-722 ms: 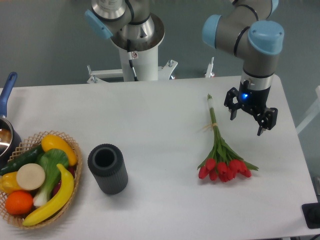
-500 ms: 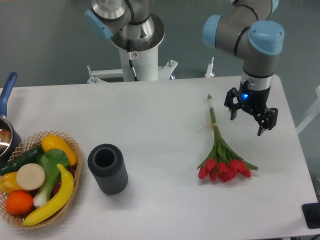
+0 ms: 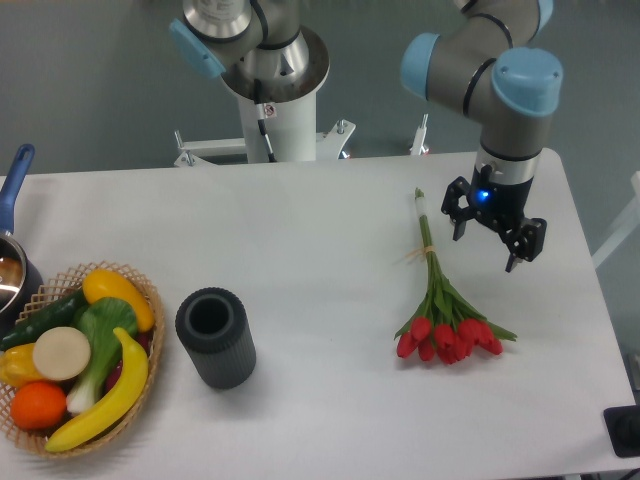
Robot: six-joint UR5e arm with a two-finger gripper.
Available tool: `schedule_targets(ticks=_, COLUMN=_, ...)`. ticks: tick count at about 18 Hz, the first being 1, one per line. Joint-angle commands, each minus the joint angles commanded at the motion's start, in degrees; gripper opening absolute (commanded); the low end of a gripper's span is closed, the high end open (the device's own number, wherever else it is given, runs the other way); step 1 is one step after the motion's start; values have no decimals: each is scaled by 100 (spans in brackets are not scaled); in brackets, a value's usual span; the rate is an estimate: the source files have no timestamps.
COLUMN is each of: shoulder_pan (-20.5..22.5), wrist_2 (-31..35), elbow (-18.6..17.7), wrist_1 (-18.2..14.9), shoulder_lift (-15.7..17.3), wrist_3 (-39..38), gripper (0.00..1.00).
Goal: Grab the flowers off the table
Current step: 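Move the open gripper over the tulip stems and lower it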
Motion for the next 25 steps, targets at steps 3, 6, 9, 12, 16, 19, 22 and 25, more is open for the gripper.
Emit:
schedule_targets(ticks=3, shoulder_pan=-87, wrist_2=0, elbow=-159, wrist_1=9, shoulder_lift=132, wrist_3=-634, gripper=100)
schedule_targets(ticks=6, shoulder_pan=-220, wrist_2=0, elbow=-255, wrist_1=0, shoulder_lift=246, wrist_3=-871, gripper=100)
schedule_targets(ticks=9, shoulder_pan=-281, wrist_2=-9, elbow=-501, wrist_1=0, shoulder_lift=299, wrist_3=-1354, gripper=100)
schedule_targets(ticks=12, shoulder_pan=-281, wrist_2=9, elbow=-677, wrist_1=9, shoulder_lift=273, wrist_3=-1935, gripper=100)
schedule_targets(ticks=16, shoulder_pan=-237, wrist_2=18, elbow=-686, wrist_1=62, shoulder_lift=177, wrist_3=-2541, gripper=100)
schedule_targets(ticks=19, shoulder_pan=-237, wrist_2=26, elbow=-678, wrist_1=88, shoulder_lift=36, wrist_3=-2858, gripper=100)
schedule_targets(ticks=22, shoulder_pan=-237, wrist_2=35, elbow=-634, wrist_1=342, shoulder_lift=-218, wrist_3=-2876, gripper=100)
schedule_targets(ticks=25, shoulder_pan=-237, wrist_2=35, elbow=-599, wrist_1=632, shoulder_lift=-517, wrist_3=-2876, gripper=100)
